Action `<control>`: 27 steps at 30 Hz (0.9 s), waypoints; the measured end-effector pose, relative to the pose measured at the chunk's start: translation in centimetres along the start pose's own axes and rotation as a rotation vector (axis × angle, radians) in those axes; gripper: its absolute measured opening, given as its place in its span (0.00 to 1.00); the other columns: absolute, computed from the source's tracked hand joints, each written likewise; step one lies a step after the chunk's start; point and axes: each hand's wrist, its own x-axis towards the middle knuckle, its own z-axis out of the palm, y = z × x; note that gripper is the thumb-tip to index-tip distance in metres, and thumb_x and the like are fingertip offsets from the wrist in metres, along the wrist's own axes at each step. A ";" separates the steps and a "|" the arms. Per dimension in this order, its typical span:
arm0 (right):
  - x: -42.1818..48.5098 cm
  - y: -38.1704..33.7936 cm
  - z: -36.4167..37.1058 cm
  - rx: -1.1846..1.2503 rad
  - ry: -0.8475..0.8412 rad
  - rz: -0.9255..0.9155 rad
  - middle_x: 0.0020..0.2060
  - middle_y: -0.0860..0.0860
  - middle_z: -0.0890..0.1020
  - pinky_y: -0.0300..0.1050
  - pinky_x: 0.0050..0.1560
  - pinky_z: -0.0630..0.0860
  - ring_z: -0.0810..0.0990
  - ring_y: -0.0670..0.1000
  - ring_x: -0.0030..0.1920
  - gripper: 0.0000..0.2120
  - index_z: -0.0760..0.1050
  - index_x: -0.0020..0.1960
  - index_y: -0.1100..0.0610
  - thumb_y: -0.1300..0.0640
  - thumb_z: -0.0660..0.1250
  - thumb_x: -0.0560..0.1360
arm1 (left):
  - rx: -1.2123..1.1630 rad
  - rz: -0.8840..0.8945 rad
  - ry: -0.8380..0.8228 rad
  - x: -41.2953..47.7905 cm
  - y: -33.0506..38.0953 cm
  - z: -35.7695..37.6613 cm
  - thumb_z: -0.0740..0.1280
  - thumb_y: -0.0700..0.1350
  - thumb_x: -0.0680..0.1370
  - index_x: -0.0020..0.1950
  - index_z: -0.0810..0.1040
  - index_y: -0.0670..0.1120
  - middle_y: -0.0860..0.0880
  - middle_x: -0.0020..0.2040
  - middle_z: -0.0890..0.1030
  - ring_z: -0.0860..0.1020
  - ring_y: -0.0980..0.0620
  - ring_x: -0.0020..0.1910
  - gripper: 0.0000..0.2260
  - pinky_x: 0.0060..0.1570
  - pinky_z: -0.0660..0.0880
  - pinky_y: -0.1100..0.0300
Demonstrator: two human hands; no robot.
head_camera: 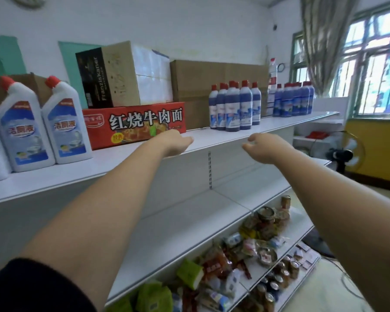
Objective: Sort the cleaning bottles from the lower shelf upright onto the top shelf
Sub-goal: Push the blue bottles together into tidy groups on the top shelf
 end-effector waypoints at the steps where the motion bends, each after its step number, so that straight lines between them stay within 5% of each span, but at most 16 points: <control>1: 0.7 1.6 -0.4 -0.011 0.007 0.002 0.72 0.59 0.72 0.58 0.72 0.68 0.70 0.60 0.72 0.26 0.66 0.76 0.57 0.45 0.55 0.83 | -0.017 -0.001 0.007 1.1 1.3 0.5 0.53 0.60 0.84 0.78 0.64 0.40 0.42 0.79 0.65 0.65 0.42 0.76 0.30 0.73 0.62 0.51; 6: 4.1 9.7 -2.3 -0.048 0.010 0.027 0.73 0.59 0.71 0.58 0.72 0.67 0.69 0.60 0.73 0.26 0.66 0.77 0.58 0.45 0.56 0.83 | -0.121 -0.025 0.015 5.8 8.4 3.3 0.57 0.59 0.83 0.78 0.65 0.42 0.42 0.78 0.66 0.66 0.42 0.75 0.29 0.72 0.63 0.49; 11: 7.9 16.3 -3.4 -0.053 -0.011 0.064 0.74 0.59 0.69 0.57 0.72 0.66 0.68 0.61 0.74 0.27 0.64 0.78 0.59 0.46 0.57 0.84 | -0.245 -0.043 0.006 10.3 14.1 5.5 0.62 0.57 0.82 0.77 0.65 0.43 0.43 0.74 0.71 0.71 0.42 0.70 0.27 0.60 0.66 0.54; 19: 15.7 21.9 -2.1 0.027 -0.017 0.103 0.74 0.60 0.69 0.56 0.71 0.67 0.69 0.61 0.73 0.29 0.61 0.78 0.60 0.45 0.58 0.83 | -0.542 -0.166 0.053 19.7 16.9 7.6 0.80 0.60 0.66 0.80 0.51 0.45 0.42 0.75 0.65 0.68 0.42 0.72 0.54 0.72 0.67 0.42; 27: 27.0 22.9 0.4 0.138 -0.008 0.068 0.74 0.60 0.69 0.55 0.69 0.69 0.70 0.60 0.72 0.33 0.58 0.79 0.59 0.41 0.60 0.82 | -0.744 -0.271 0.187 29.2 16.8 7.7 0.81 0.54 0.67 0.79 0.46 0.45 0.41 0.77 0.63 0.66 0.38 0.74 0.54 0.69 0.66 0.38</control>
